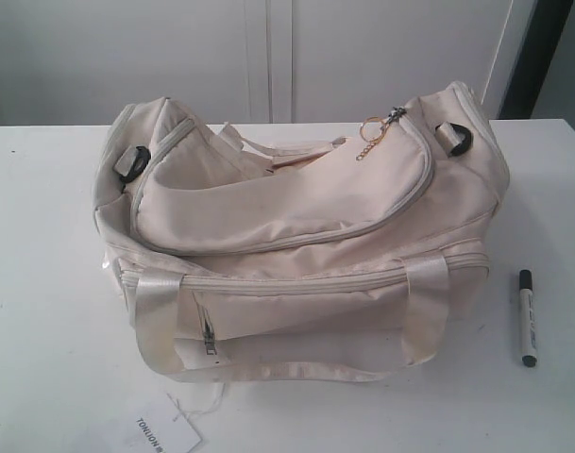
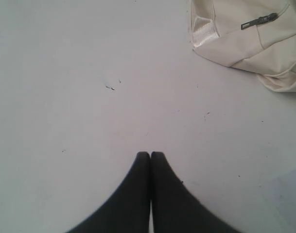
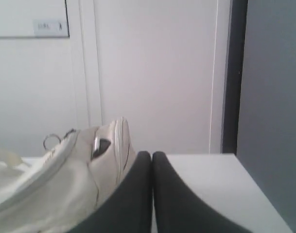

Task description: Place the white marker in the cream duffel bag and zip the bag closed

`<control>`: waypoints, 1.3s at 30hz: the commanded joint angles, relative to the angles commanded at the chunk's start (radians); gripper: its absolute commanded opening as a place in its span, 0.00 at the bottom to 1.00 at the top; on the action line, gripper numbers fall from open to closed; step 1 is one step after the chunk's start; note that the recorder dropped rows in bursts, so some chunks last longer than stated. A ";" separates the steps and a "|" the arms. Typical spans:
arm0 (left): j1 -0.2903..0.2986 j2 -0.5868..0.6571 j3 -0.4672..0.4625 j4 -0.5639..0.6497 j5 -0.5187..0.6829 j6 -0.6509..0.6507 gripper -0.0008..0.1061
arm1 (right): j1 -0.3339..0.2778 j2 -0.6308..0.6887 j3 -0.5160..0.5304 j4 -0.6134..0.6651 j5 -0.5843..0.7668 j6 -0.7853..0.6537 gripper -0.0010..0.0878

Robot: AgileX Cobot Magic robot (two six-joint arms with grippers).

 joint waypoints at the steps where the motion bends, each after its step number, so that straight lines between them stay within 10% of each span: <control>1: 0.000 0.000 0.000 0.000 0.000 0.000 0.01 | 0.000 0.000 0.000 0.000 -0.073 0.000 0.01; 16: 0.000 0.000 0.000 0.000 0.000 0.000 0.01 | 0.000 0.000 -0.013 0.000 -0.161 0.000 0.01; 26: 0.000 0.000 0.000 0.000 0.000 0.000 0.01 | 0.000 0.019 -0.185 0.000 0.136 0.000 0.01; 39: 0.000 0.000 0.000 0.000 0.000 0.000 0.01 | 0.000 0.348 -0.478 0.041 0.619 0.005 0.01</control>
